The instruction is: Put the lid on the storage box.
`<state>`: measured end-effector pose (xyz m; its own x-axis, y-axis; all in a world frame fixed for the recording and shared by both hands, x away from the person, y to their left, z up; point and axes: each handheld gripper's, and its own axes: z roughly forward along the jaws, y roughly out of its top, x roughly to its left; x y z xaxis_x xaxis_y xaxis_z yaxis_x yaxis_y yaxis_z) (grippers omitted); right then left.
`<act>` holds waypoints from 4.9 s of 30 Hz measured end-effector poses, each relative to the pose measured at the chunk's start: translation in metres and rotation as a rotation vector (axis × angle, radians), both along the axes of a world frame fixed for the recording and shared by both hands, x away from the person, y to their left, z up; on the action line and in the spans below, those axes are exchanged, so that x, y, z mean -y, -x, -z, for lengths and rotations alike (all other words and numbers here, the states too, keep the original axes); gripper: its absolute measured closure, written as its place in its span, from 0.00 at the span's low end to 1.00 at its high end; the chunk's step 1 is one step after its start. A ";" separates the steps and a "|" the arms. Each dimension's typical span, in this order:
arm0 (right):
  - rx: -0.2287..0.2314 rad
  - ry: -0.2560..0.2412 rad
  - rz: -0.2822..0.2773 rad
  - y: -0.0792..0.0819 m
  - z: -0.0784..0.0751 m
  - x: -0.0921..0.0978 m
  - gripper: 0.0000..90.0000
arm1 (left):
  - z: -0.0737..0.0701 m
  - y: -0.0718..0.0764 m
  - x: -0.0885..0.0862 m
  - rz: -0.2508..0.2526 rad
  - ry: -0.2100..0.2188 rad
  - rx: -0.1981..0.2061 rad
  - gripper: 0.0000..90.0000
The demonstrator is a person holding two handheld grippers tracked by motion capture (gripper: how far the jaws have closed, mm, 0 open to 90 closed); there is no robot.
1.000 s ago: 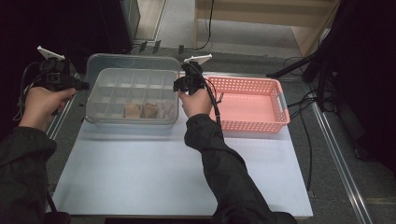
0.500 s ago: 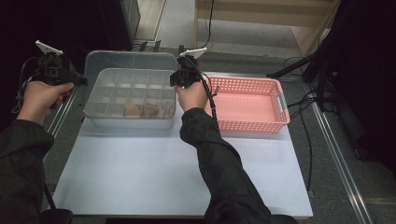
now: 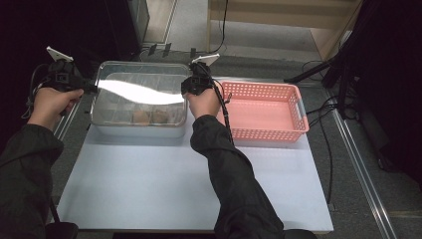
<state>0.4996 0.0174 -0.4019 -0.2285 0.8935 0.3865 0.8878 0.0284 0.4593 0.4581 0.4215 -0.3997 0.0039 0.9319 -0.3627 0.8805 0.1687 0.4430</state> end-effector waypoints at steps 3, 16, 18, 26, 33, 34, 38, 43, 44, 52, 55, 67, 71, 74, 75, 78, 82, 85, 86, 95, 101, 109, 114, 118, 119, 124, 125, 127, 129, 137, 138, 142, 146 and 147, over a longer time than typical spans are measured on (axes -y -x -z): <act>-0.011 0.000 0.000 -0.002 0.002 -0.001 0.74 | 0.004 -0.003 0.000 -0.003 0.000 -0.014 0.79; -0.050 -0.005 -0.003 -0.008 0.016 -0.005 0.71 | 0.021 -0.012 0.004 0.005 -0.086 -0.047 0.81; -0.060 0.007 -0.003 -0.009 0.020 -0.005 0.71 | 0.022 -0.013 0.003 0.009 -0.080 -0.047 0.81; -0.072 0.009 -0.007 -0.012 0.027 -0.006 0.68 | 0.024 -0.014 0.003 0.000 -0.080 -0.032 0.80; -0.068 -0.004 -0.009 -0.014 0.029 -0.005 0.68 | 0.025 -0.015 0.006 -0.004 -0.088 -0.015 0.77; -0.070 -0.005 -0.010 -0.015 0.029 -0.004 0.68 | 0.025 -0.015 0.006 -0.001 -0.088 -0.014 0.77; -0.066 0.000 -0.019 -0.015 0.029 -0.004 0.68 | 0.025 -0.014 0.005 0.014 -0.090 -0.010 0.77; -0.054 0.014 -0.026 -0.014 0.028 -0.004 0.67 | 0.024 -0.013 0.005 0.025 -0.105 -0.018 0.74; -0.050 0.021 -0.032 -0.014 0.028 -0.004 0.67 | 0.024 -0.012 0.005 0.026 -0.110 -0.018 0.74; -0.051 0.033 -0.053 -0.008 0.019 -0.002 0.69 | 0.023 -0.005 0.002 0.022 -0.100 -0.012 0.71; -0.048 0.064 -0.068 -0.002 0.014 -0.003 0.69 | 0.026 -0.001 0.000 0.019 -0.080 -0.017 0.70; -0.101 0.037 -0.103 0.007 0.018 -0.002 0.71 | 0.027 0.007 0.006 0.035 -0.058 -0.028 0.70; -0.100 0.035 -0.114 0.008 0.019 -0.005 0.70 | 0.027 0.005 0.008 0.020 -0.071 -0.020 0.69; -0.103 0.027 -0.111 0.008 0.019 -0.003 0.71 | 0.027 0.004 0.009 0.013 -0.070 -0.009 0.69; -0.102 0.027 -0.111 0.008 0.019 -0.003 0.72 | 0.028 0.004 0.009 0.013 -0.070 -0.008 0.69; -0.098 0.029 -0.110 0.008 0.019 -0.004 0.71 | 0.028 0.003 0.010 0.005 -0.073 -0.001 0.69; -0.091 0.032 -0.112 0.008 0.019 -0.004 0.71 | 0.028 0.002 0.010 0.003 -0.073 0.003 0.69; -0.087 0.031 -0.112 0.009 0.019 -0.004 0.71 | 0.028 0.001 0.010 0.001 -0.074 0.006 0.69; -0.086 0.032 -0.111 0.009 0.019 -0.004 0.71 | 0.028 0.001 0.011 -0.001 -0.073 0.010 0.69; -0.065 0.033 -0.148 0.009 0.020 -0.003 0.68 | 0.028 0.001 0.011 0.016 -0.091 0.015 0.67; -0.001 0.050 -0.199 0.012 0.017 -0.001 0.62 | 0.018 0.001 0.011 0.017 -0.089 0.027 0.61; 0.061 0.041 -0.243 0.017 0.010 -0.001 0.58 | 0.007 0.010 0.016 0.036 -0.077 0.052 0.54; 0.095 0.044 -0.274 0.022 0.005 0.000 0.56 | -0.001 0.017 0.021 0.059 -0.082 0.070 0.52; 0.125 0.014 -0.317 0.028 0.001 0.003 0.56 | -0.009 0.026 0.027 0.089 -0.096 0.095 0.51; 0.135 0.013 -0.324 0.030 0.001 0.004 0.56 | -0.011 0.028 0.028 0.092 -0.093 0.104 0.51; 0.182 0.013 -0.357 0.039 0.000 0.015 0.55 | -0.013 0.041 0.037 0.110 -0.091 0.130 0.49; 0.187 0.021 -0.369 0.040 -0.001 0.017 0.55 | -0.013 0.044 0.039 0.119 -0.093 0.130 0.49; 0.205 0.020 -0.381 0.044 -0.001 0.023 0.55 | -0.011 0.049 0.044 0.133 -0.104 0.140 0.49; 0.215 0.010 -0.386 0.047 -0.001 0.027 0.55 | -0.009 0.055 0.048 0.141 -0.091 0.147 0.49; 0.255 -0.019 -0.435 0.067 0.000 0.048 0.54 | -0.006 0.074 0.068 0.184 -0.070 0.172 0.45; 0.268 -0.012 -0.439 0.070 0.001 0.050 0.54 | -0.006 0.076 0.071 0.188 -0.072 0.169 0.44; 0.270 -0.017 -0.456 0.080 0.003 0.061 0.54 | -0.005 0.084 0.081 0.210 -0.065 0.172 0.43; 0.280 -0.026 -0.468 0.090 0.003 0.070 0.53 | -0.007 0.095 0.094 0.239 -0.080 0.196 0.42; 0.285 -0.016 -0.471 0.093 0.004 0.072 0.53 | -0.007 0.096 0.097 0.246 -0.085 0.200 0.42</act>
<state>0.4061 -0.0546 -0.4054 -0.6999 0.6639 0.2633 0.6212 0.3839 0.6832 0.3618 0.3249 -0.3926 0.2960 0.9212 -0.2527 0.7846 -0.0836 0.6144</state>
